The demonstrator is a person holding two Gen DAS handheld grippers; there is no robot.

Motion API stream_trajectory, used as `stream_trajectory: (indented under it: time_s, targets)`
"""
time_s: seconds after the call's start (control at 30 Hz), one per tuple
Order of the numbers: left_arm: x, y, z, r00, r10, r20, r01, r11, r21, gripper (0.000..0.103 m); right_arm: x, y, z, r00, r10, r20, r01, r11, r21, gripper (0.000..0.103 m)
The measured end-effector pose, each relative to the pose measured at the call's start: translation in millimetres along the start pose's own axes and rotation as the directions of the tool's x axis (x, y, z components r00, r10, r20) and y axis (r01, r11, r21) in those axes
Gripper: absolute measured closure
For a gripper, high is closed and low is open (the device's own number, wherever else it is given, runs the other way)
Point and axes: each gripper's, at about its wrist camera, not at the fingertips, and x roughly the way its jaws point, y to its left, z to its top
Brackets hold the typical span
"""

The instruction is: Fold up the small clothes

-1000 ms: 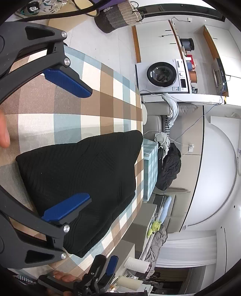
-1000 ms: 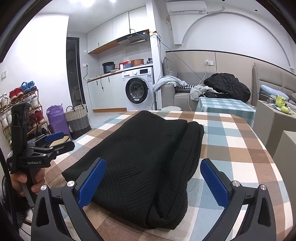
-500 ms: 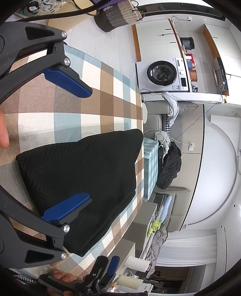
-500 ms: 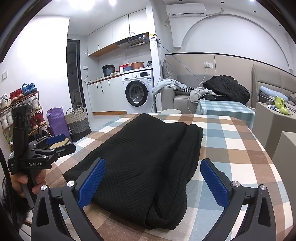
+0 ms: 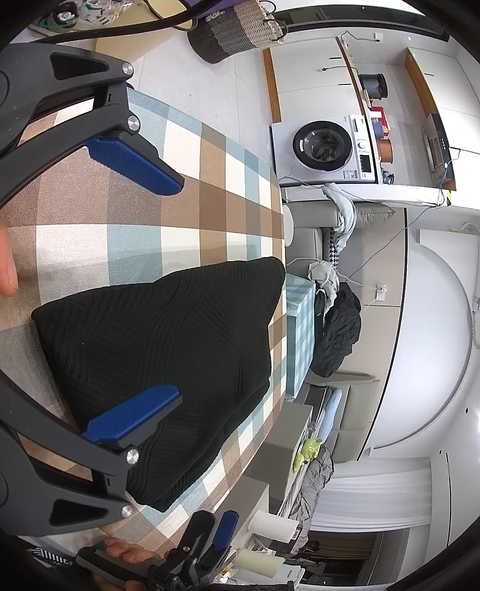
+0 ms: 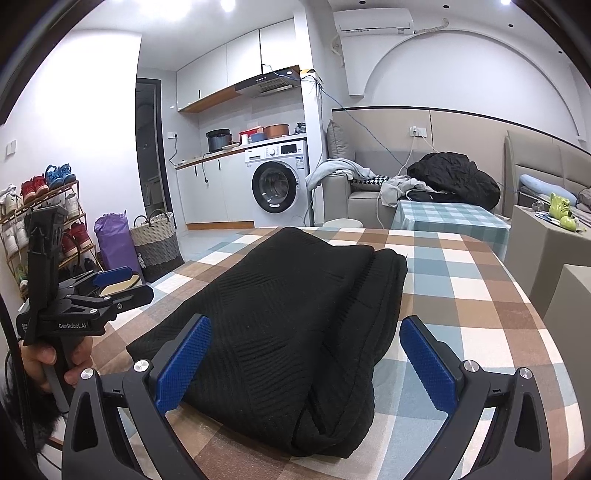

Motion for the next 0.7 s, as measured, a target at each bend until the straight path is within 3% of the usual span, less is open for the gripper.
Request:
stream_trajectory:
  time_s: [0.7]
  targets:
    - [0.6,-1.0,0.1,1.0,0.0,0.001,0.0,1.0,0.001,0.001,0.1,1.3,-0.3,1.0,0.003,0.0,-0.003,1.0,-0.002,0.0]
